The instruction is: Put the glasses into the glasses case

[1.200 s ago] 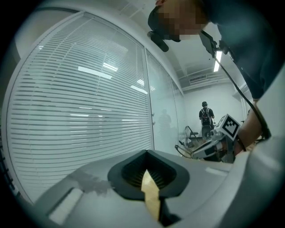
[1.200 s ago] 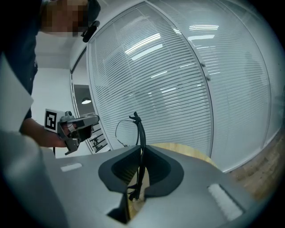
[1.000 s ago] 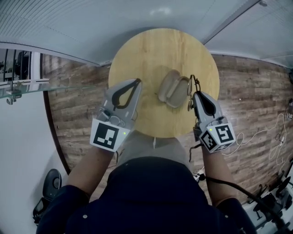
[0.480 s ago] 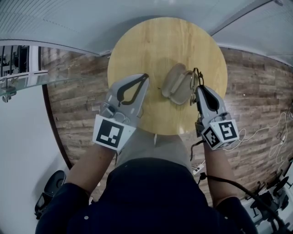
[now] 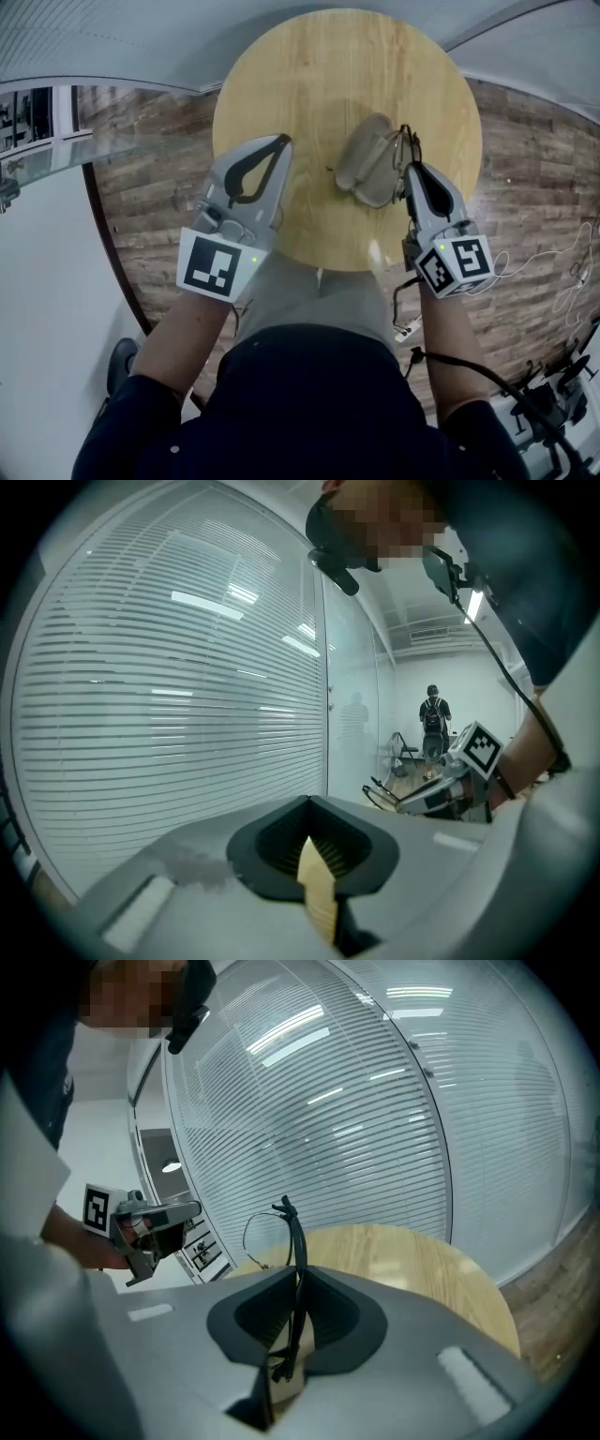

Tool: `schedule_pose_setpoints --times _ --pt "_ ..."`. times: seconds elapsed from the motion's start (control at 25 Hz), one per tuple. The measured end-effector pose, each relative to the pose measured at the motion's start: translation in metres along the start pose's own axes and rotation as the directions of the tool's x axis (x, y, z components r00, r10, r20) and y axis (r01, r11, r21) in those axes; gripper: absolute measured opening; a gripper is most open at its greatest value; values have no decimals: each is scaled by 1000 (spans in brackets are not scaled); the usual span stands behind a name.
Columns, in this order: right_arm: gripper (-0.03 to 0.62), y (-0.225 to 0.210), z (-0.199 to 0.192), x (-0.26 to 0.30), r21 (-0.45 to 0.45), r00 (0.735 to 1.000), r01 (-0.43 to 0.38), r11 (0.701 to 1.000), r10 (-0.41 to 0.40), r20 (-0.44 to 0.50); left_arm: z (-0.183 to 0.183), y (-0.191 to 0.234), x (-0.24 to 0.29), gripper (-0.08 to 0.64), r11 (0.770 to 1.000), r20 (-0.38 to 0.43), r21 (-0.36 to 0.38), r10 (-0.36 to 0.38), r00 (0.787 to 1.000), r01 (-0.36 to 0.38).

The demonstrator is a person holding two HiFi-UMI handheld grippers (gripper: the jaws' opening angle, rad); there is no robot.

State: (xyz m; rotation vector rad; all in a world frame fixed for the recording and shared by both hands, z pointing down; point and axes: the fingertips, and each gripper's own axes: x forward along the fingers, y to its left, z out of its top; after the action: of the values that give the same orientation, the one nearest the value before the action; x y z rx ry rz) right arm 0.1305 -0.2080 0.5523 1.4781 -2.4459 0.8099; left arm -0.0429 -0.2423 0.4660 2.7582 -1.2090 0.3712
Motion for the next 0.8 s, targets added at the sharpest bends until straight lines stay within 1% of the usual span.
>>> schedule_pose_setpoints --times 0.2,0.4,0.6,0.8 --pt "37 -4 -14 13 11 1000 6 1000 -6 -21 -10 1 7 0 1000 -10 -18 -8 1000 8" --pt "37 -5 -26 22 16 999 13 1000 -13 -44 -28 -3 12 0 999 -51 -27 -41 998 40" --pt "37 -11 -42 26 26 997 17 1000 -15 -72 -39 -2 19 0 999 -55 -38 -39 998 37" --pt "37 -15 -48 36 16 996 20 1000 -18 -86 -51 -5 29 0 997 -71 -48 -57 996 54"
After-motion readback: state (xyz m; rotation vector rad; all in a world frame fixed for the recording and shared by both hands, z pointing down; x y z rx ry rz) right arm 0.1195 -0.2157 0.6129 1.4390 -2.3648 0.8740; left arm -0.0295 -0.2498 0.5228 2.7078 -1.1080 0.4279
